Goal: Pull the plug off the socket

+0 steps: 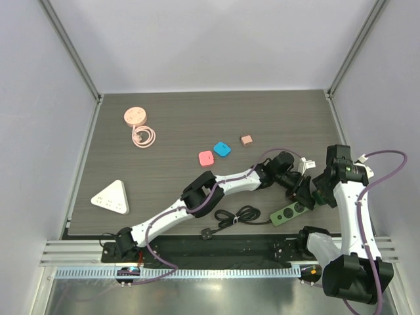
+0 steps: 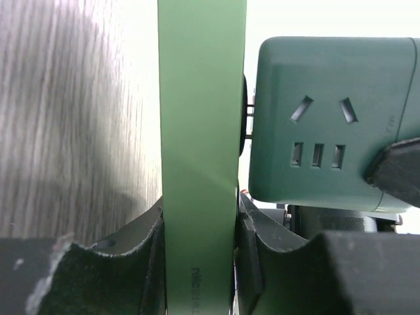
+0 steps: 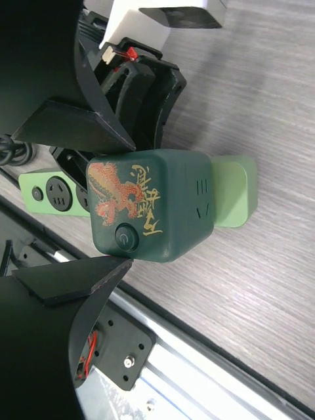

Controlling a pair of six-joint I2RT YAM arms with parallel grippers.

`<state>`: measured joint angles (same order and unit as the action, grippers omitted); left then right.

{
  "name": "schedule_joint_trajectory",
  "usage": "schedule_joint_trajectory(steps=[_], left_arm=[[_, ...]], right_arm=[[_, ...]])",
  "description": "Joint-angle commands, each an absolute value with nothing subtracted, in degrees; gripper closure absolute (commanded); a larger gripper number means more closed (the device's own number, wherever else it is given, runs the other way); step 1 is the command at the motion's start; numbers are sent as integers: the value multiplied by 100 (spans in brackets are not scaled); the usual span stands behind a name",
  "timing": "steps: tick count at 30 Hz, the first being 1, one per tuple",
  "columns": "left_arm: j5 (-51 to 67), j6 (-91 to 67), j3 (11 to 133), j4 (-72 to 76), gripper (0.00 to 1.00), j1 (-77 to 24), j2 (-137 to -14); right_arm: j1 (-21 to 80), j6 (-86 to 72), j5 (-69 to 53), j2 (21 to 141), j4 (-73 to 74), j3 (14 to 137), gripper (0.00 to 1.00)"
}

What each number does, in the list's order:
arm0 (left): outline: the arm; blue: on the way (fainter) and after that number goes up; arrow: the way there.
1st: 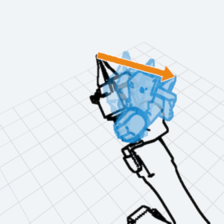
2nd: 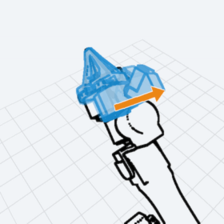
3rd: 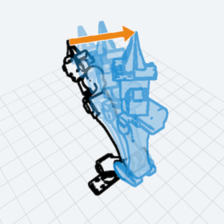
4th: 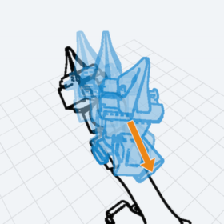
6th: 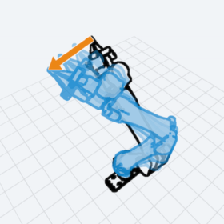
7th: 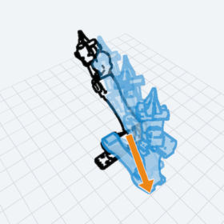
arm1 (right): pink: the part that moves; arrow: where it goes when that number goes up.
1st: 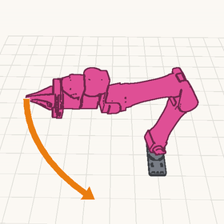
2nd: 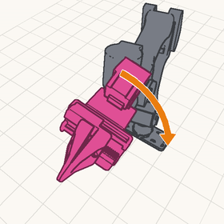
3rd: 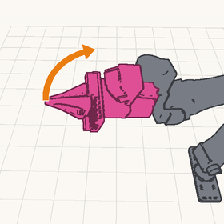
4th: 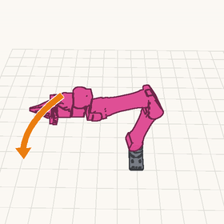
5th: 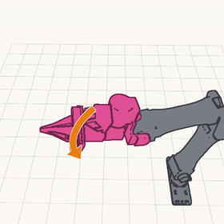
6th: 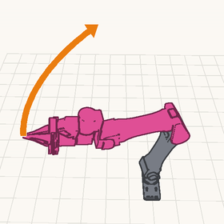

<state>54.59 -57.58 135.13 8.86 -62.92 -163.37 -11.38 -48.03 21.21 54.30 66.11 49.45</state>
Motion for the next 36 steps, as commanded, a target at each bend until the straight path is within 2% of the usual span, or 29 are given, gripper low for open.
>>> schedule_joint_trajectory(steps=[1, 4, 8, 11, 13, 16, 18, 19, 22, 27, 30, 31, 33, 36], left_arm=[[4975, -5923, 13990, 229, 100, -6144, -16812], [4817, -6065, 14351, -130, 100, -6135, -16980], [4395, -5748, 13739, -607, 100, -6073, -16700], [4482, -5907, 13903, -579, 100, -6038, -16953], [4203, -5408, 14141, -1413, 100, -6064, -16946], [4113, -5319, 14131, -1370, 100, -6100, -16875], [3904, -5011, 14334, -1939, 100, -6100, -16901], [3894, -5027, 14170, -1864, 100, -6074, -16858], [4341, -5168, 13905, -1371, 100, -6064, -16796], [4535, -4659, 13150, -984, 99, -6213, -16243], [4553, -4132, 12799, -984, 80, -6450, -15795], [4431, -4009, 12719, -1002, 63, -6486, -15524], [4211, -3685, 12561, -1116, 44, -6539, -15286], [3649, -3228, 12166, -1248, 36, -6504, -14732]], right_arm=[[-1116, -4913, 2108, 4968, 6942, 5010, 99], [-1107, -5018, 2268, 4632, 6839, 5010, 99], [-1108, -5045, 2345, 4764, 6786, 5334, 99], [-1116, -4949, 2460, 4947, 7107, 6104, 99], [-1116, -4808, 2934, 4800, 7242, 6380, 99], [-1125, -4886, 2305, 5079, 7504, 6828, 99], [-1116, -4852, 2284, 5081, 7682, 7119, 99], [-1125, -4860, 2546, 5010, 7569, 7154, 99], [-1125, -4738, 2286, 5342, 7751, 7146, 99], [-1125, -4571, 2575, 5045, 7260, 6653, 99], [-1108, -4386, 2733, 5089, 7400, 6907, 99], [-1090, -4386, 2716, 5037, 7366, 7013, 99], [-1081, -4412, 2602, 5054, 7304, 7049, 99], [-1081, -4395, 2338, 5141, 7234, 7014, 99]])
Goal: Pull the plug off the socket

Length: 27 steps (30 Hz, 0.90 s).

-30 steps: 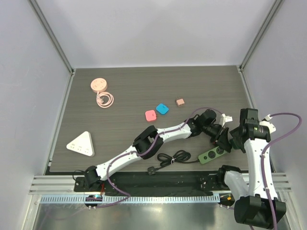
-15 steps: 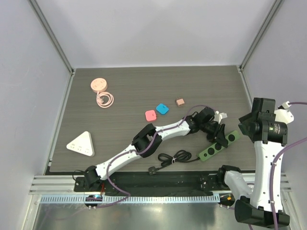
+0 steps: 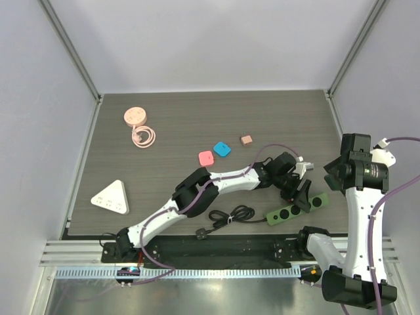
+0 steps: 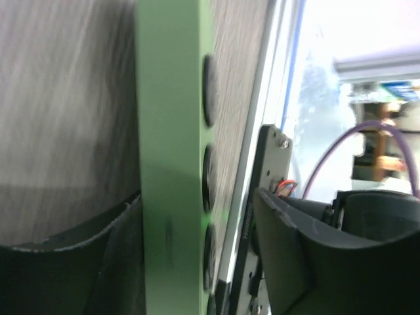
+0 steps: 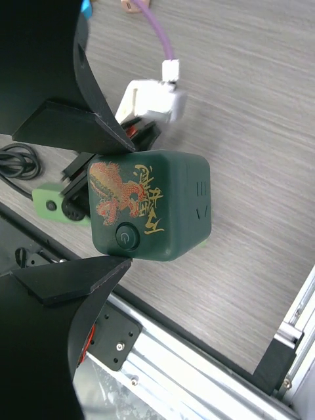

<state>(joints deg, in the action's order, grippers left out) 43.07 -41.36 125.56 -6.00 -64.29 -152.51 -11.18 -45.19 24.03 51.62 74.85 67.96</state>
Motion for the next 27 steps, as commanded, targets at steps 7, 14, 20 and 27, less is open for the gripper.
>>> schedule_joint_trajectory(steps=[7, 14, 20, 27], left_arm=[[2681, -2883, 10997, -968, 32, -6083, -13423], [2575, -2883, 9591, -45, 32, -5353, -12104], [2400, -2725, 8002, 631, 32, -4747, -10909], [2909, -3568, 6619, 2713, 32, -3982, -10529]], right_arm=[[-1081, -4500, 2004, 5247, 6882, 6724, 99], [-1072, -4439, 1320, 5633, 5864, 6294, 99], [-923, -4342, 151, 5783, 3414, 5161, 99], [96, -4693, 114, 6941, 217, 4316, 99]])
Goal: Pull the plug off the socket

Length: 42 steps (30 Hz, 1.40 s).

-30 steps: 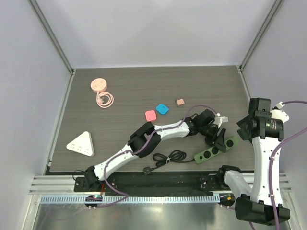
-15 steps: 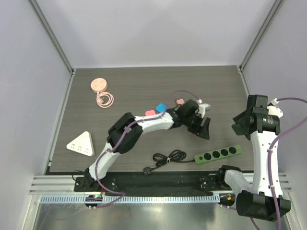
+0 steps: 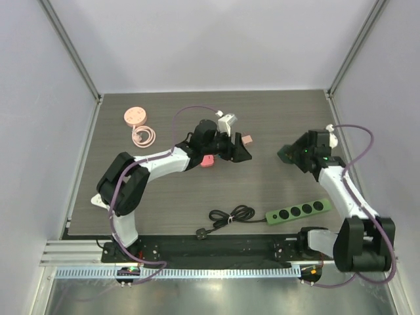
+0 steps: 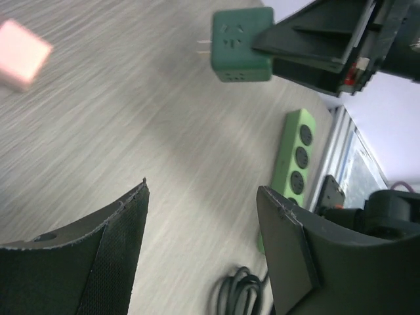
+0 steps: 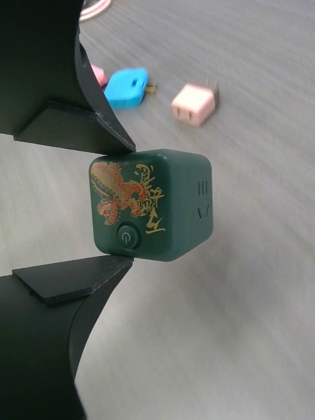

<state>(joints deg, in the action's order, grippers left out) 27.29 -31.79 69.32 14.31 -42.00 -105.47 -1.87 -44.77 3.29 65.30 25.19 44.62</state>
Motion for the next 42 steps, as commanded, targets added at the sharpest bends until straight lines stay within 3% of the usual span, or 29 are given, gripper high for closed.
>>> schedule_joint_trajectory(steps=[1, 10, 17, 21, 23, 27, 29, 30, 32, 42], left_arm=[[2900, -3629, 6566, 2785, 32, -3938, -10555], [2822, -3937, 6372, 3094, 33, -3700, -10784], [2847, -4139, 6390, 3269, 33, -3647, -11030], [2918, -4271, 6390, 3392, 33, -3656, -11109], [2901, -4271, 6364, 3410, 33, -3656, -11127], [2848, -4306, 6258, 3515, 32, -3656, -11171], [2935, -4342, 6240, 3559, 31, -3656, -11232], [2953, -4350, 6249, 3568, 31, -3665, -11259], [2927, -4333, 6214, 3577, 29, -3709, -11259], [2128, -3868, 5705, 3086, 23, -3981, -10478]], right_arm=[[236, -4763, 106, 7126, -7, 4289, 99], [730, -5316, 519, 8989, -2414, 4447, 99], [747, -5686, 589, 9913, -3216, 4430, 98], [747, -5914, 168, 10397, -3444, 4535, 70], [747, -6029, 158, 10441, -3455, 4439, 62], [747, -5863, 281, 10188, -2990, 4324, 34], [738, -5696, 273, 10055, -2533, 4420, 24], [738, -5608, 299, 10002, -2349, 4473, 12], [747, -5362, 264, 9844, -1768, 4649, 3], [756, -4087, 474, 8167, 595, 4905, 0]])
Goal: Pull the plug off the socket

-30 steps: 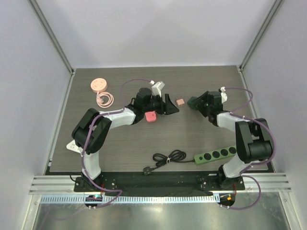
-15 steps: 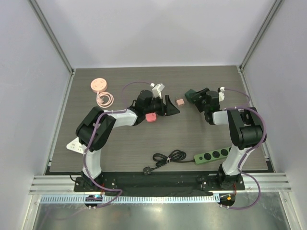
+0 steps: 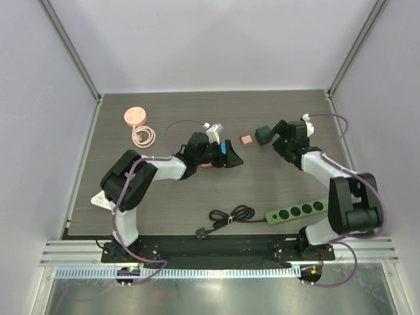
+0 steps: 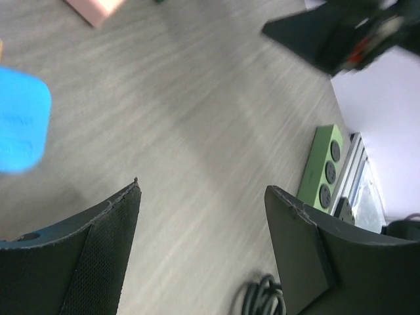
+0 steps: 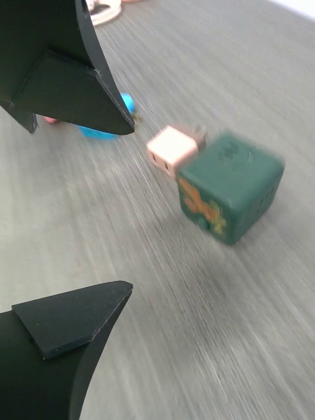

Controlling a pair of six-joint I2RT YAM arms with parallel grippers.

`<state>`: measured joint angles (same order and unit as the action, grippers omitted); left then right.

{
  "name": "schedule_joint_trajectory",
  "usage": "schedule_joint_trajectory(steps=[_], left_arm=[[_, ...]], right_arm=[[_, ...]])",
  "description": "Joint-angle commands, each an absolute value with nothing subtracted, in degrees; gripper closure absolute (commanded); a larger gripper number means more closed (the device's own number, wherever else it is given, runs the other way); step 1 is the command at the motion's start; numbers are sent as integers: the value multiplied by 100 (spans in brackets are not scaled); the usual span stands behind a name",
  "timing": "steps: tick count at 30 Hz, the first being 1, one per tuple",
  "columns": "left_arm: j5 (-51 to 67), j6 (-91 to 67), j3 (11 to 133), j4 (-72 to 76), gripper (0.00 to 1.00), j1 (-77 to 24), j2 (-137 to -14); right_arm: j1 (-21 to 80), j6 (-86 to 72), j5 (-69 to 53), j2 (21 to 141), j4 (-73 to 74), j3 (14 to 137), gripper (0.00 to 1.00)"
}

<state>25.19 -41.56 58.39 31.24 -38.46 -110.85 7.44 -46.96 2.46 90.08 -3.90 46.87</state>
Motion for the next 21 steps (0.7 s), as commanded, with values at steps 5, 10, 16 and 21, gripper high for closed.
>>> schedule_joint_trajectory(steps=[5, 10, 16, 21], left_arm=[[1582, -3849, 4739, 2795, 22, -4324, -9256], [1223, -4446, 2921, 2795, 21, -4508, -8070], [897, -5123, 1267, 2769, 21, -4570, -6129], [809, -5273, 879, 1891, 18, -4570, -4520]], right_arm=[[826, -4087, 91, 6385, 1151, 3992, 0], [931, -4473, -649, 5135, 1081, 2805, 0], [958, -4693, -1283, 3781, 896, 1952, 0], [958, -4825, -1397, 3244, 888, 1609, 0]])
